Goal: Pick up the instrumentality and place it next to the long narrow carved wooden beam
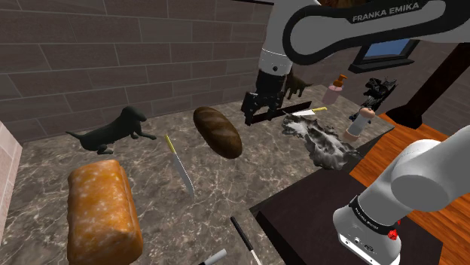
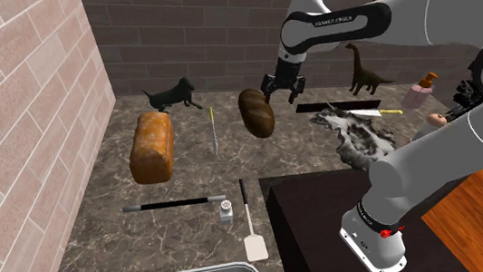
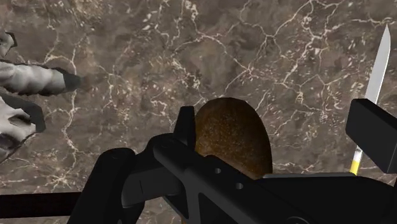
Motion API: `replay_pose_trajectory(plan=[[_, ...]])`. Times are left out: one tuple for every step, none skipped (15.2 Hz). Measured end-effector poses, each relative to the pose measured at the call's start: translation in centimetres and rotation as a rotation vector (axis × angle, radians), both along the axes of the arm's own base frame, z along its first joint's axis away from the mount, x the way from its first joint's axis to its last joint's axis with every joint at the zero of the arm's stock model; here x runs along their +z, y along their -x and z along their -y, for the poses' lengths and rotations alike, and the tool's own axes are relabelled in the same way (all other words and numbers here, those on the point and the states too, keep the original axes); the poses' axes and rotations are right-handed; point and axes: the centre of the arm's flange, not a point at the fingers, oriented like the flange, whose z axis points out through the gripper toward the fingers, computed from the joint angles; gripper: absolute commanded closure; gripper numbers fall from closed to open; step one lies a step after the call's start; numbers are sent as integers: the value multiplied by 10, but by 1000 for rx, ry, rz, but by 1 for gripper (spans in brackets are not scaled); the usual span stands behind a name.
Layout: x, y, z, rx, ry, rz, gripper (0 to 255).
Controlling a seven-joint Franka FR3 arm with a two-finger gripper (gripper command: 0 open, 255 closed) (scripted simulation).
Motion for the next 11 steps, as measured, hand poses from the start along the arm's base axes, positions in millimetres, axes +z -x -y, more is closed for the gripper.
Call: replay_pose_trajectory(plan=[[-10,-4,-9,-2,-3,-1,0],[-19,-9,-16,-4,-5,-2,0],[-27,-13,-26,-6,-8,-3,0],[-35,-21,-36,-8,-11,-3,0],[-44,-29,-45,-10,-15,-4,0],[-50,-35,-53,-12,-17,-5,0],[-60,-43,-59,-14,-20,-6,0],[-65,-50,-66,-17,-23,-8,0],[-73,-57,-74,-19,-26,-8,0],[-79,-61,-83,-21,-29,-10,0],[-85,-68,-93,-23,-32,-10,0]])
